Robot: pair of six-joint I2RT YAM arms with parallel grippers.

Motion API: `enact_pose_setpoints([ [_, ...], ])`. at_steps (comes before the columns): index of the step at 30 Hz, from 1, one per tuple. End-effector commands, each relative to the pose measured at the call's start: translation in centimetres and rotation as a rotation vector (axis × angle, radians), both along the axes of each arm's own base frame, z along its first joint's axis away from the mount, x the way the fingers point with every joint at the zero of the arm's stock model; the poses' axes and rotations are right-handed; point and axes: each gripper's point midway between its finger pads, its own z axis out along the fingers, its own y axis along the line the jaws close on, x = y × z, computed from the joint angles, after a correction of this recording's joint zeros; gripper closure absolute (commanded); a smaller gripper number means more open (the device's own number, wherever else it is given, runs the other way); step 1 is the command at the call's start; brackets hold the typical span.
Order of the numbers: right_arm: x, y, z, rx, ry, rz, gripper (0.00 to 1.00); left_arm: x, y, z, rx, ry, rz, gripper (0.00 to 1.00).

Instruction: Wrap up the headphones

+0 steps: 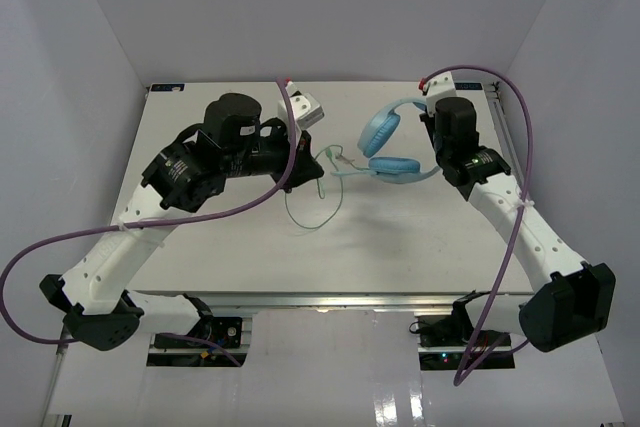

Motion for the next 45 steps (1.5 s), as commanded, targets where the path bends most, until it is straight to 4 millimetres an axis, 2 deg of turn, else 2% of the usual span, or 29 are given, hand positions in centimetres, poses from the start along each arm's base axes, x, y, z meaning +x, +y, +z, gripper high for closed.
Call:
enact_pose_setpoints([
  [1, 2.3, 0.7, 7.0, 0.228, -0.229, -0.127, 0.92, -3.8, -1.6, 1.0, -0.097, 0.129, -0.121, 1.00],
  [4, 3.5, 2.5, 6.3, 0.333, -0.183, -0.112, 0.92, -4.8, -3.0, -0.2, -0.121, 0.178, -0.161, 1.00],
  [10, 4.0, 5.7, 6.0, 0.525, -0.091, -0.051, 0.92, -5.8, -7.3, -3.4, -0.120, 0.222, -0.197, 1.00],
  [14, 3.2, 5.7, 6.6, 0.625, -0.068, -0.013, 0.92, -6.3, -9.7, -6.3, -0.067, 0.196, -0.191, 1.00],
  [16, 3.0, 4.5, 7.3, 0.684, -0.072, -0.011, 0.92, -5.8, -10.1, -7.1, -0.068, 0.150, -0.156, 1.00],
  [17, 2.7, 4.8, 7.6, 0.707, -0.065, 0.009, 0.92, -6.2, -9.9, -7.9, -0.055, 0.152, -0.160, 1.00],
  [18, 2.6, 4.1, 8.3, 0.726, -0.074, 0.007, 0.92, -5.8, -10.0, -8.0, -0.069, 0.121, -0.139, 1.00],
  [20, 2.0, 3.6, 10.4, 0.791, -0.086, 0.038, 0.92, -5.6, -9.3, -9.8, -0.084, 0.055, -0.111, 1.00],
  [25, 0.2, 3.9, 13.3, 0.899, -0.084, 0.126, 0.92, -4.4, -7.5, -12.5, -0.154, -0.075, -0.016, 0.99],
  [26, -0.2, 4.2, 13.5, 0.921, -0.076, 0.146, 0.92, -4.3, -7.1, -13.1, -0.152, -0.089, -0.007, 0.92],
  [28, -0.7, 4.1, 13.8, 0.964, -0.066, 0.159, 0.92, -3.5, -7.1, -12.6, -0.192, -0.137, 0.030, 0.76],
  [30, -1.5, 4.3, 14.2, 1.000, -0.048, 0.198, 0.92, -2.8, -7.1, -12.6, -0.210, -0.160, 0.058, 0.51],
  [33, -2.0, 4.2, 14.7, 1.026, -0.046, 0.219, 0.92, -2.6, -7.1, -12.7, -0.225, -0.168, 0.068, 0.33],
  [35, -2.5, 4.2, 15.3, 1.035, -0.050, 0.242, 0.92, -2.5, -6.5, -13.1, -0.232, -0.169, 0.093, 0.24],
  [36, -2.6, 4.1, 15.4, 1.035, -0.053, 0.244, 0.92, -2.4, -6.0, -12.6, -0.253, -0.172, 0.115, 0.23],
  [38, -2.6, 3.8, 15.6, 1.029, -0.062, 0.244, 0.92, -2.7, -4.7, -13.1, -0.270, -0.156, 0.149, 0.21],
  [39, -2.6, 3.7, 15.7, 1.023, -0.067, 0.241, 0.92, -2.9, -4.0, -12.2, -0.315, -0.147, 0.164, 0.20],
  [40, -2.6, 3.6, 15.7, 1.021, -0.068, 0.239, 0.92, -3.1, -3.6, -12.4, -0.327, -0.137, 0.171, 0.20],
  [42, -2.6, 3.6, 15.8, 1.017, -0.069, 0.247, 0.92, -3.8, -2.2, -11.8, -0.438, -0.071, 0.214, 0.16],
  [45, -2.8, 3.8, 15.7, 1.019, -0.059, 0.267, 0.92, -4.4, -0.6, -13.5, -0.577, 0.106, 0.311, 0.10],
])
